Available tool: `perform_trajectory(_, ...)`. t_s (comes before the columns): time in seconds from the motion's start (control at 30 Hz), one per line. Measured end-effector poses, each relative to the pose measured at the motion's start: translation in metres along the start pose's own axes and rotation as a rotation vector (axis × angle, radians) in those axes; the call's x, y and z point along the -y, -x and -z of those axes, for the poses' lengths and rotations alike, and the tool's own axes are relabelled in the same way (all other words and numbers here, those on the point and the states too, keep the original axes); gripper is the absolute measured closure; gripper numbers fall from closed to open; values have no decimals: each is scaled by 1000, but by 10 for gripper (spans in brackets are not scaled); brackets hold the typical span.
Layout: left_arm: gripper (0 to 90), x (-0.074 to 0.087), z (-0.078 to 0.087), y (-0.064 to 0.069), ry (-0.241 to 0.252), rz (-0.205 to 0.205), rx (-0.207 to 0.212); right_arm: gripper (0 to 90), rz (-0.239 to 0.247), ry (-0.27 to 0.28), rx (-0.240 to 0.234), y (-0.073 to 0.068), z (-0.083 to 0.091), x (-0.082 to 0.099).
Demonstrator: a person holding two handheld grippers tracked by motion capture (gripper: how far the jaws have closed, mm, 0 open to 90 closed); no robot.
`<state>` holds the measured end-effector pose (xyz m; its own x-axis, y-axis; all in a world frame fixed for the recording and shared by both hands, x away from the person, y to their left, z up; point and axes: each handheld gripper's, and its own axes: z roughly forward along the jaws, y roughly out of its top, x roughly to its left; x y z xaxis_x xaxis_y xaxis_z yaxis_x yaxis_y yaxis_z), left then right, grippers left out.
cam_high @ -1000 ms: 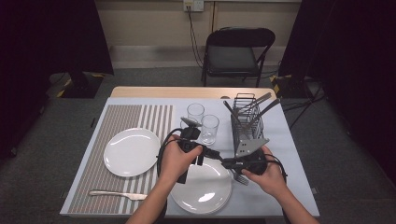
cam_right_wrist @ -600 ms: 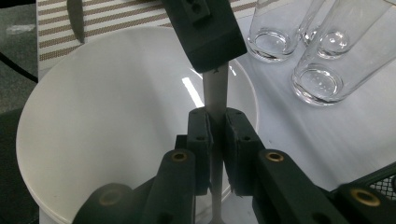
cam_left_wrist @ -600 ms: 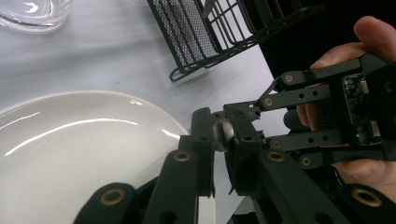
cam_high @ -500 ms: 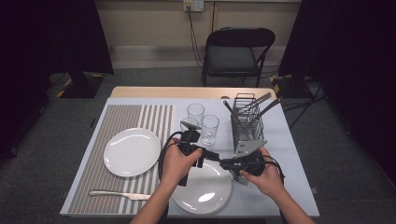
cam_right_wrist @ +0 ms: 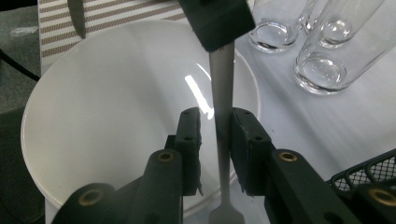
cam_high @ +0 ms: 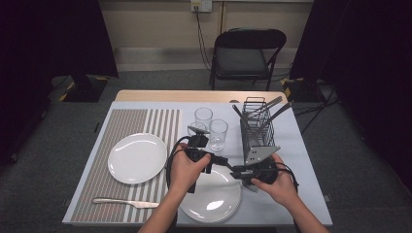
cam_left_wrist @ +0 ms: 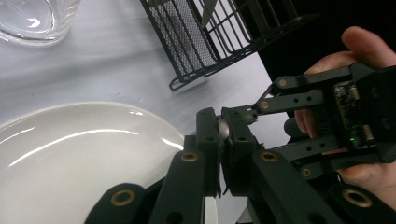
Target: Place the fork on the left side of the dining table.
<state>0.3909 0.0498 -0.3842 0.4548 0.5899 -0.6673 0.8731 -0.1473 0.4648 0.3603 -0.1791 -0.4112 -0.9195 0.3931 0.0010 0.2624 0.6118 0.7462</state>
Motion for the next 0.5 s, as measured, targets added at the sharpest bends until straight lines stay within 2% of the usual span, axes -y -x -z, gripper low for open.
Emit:
perform_trajectory(0.03,870,0,0,1,5,10,7,738,0,-1,0,0,0,0)
perform_trajectory(0.07,870,-1,0,1,7,-1,2,738,0,0,-2,0,-1,1)
perform_trajectory(0.13,870,-1,-1,1,15,16,12,731,-7,-9,-1,1,-1,2)
perform_trajectory(0.17,870,-2,0,0,16,-2,9,727,-10,-17,3,2,-1,3)
perform_trajectory(0.23,870,-2,1,0,22,15,25,725,-10,-28,1,3,-1,4)
perform_trajectory(0.4,870,-5,3,0,34,29,34,718,-6,-19,-12,2,0,3)
perform_trajectory(0.43,870,-6,4,-1,28,10,37,715,-4,-22,-13,1,1,2)
perform_trajectory(0.5,871,-7,7,0,31,9,42,714,0,-22,-15,-1,2,0)
